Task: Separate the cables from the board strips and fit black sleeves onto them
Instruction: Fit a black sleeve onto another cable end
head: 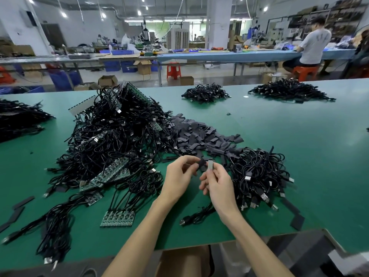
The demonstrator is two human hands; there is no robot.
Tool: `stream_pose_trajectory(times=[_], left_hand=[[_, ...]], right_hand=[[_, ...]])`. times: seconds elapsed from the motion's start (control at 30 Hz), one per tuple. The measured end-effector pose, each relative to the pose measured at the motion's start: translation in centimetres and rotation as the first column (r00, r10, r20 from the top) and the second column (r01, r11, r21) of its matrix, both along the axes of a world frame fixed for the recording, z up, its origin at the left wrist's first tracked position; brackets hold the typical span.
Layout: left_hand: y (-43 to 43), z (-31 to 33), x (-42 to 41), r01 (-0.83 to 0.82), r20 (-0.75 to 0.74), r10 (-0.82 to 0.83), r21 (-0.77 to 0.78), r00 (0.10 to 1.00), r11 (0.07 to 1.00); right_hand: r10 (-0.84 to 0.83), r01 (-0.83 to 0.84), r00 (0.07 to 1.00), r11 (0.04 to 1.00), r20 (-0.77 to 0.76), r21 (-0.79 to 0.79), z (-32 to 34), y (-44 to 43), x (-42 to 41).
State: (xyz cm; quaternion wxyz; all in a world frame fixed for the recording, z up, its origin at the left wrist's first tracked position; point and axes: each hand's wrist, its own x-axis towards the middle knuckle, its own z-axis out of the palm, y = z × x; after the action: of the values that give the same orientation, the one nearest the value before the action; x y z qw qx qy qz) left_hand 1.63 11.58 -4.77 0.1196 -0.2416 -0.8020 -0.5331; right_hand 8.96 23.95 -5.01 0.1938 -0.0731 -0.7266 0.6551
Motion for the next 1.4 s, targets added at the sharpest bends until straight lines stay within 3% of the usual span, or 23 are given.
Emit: stream_pose_trajectory(times=[0.13, 0.3, 0.5, 0.7, 0.8, 0.93, 1.03, 1.4], left_hand=[[-0.5, -0.1, 0.3, 0.098, 0.121, -0.112, 0.112, 0.986, 0.989], [-0.3, -0.4, 0.3, 0.043, 0.095, -0.046, 0.026, 0.994, 0.999], [-0.4, -0.5, 0.4, 0.093, 0.040, -0.091, -0.050, 0.995, 0.994], [-0.7, -0.2, 0.0, 0.101, 0.222, -0.152, 0.223, 0.963, 0.970], [-1.1, 0.0, 0.0, 0.138, 0.276, -0.270, 0.418, 0.922, 0.898], [-1.6, 0.1, 0.2, 0.192, 0.293, -0.372, 0.499, 0.881, 0.845], [-1.7, 0.3, 0.3, 0.190, 0.313, -0.481, 0.643, 0.819, 0.742], [-1.8, 0.5, 0.6, 0.135, 0.375, -0.546, 0.720, 0.749, 0.680]], right_hand=[[0.019, -0.019, 1.000, 0.998, 0.004, 0.058, 0.0, 0.1, 0.0], [-0.003, 0.000, 1.000, 0.997, 0.029, 0.081, 0.1, 0.0, -0.1], [-0.007, 0.005, 1.000, 0.996, 0.020, 0.091, 0.1, 0.0, 0.0], [0.064, -0.065, 0.998, 0.995, 0.014, 0.073, 0.1, -0.2, 0.1], [0.078, -0.078, 0.997, 0.997, 0.013, -0.013, 0.0, -0.2, 0.0], [0.101, -0.101, 0.995, 0.993, -0.007, -0.061, 0.1, -0.1, 0.2], [0.092, -0.094, 0.995, 0.992, -0.027, -0.086, 0.1, 0.1, 0.3], [0.128, -0.127, 0.992, 0.988, 0.001, -0.089, 0.3, 0.2, 0.6]])
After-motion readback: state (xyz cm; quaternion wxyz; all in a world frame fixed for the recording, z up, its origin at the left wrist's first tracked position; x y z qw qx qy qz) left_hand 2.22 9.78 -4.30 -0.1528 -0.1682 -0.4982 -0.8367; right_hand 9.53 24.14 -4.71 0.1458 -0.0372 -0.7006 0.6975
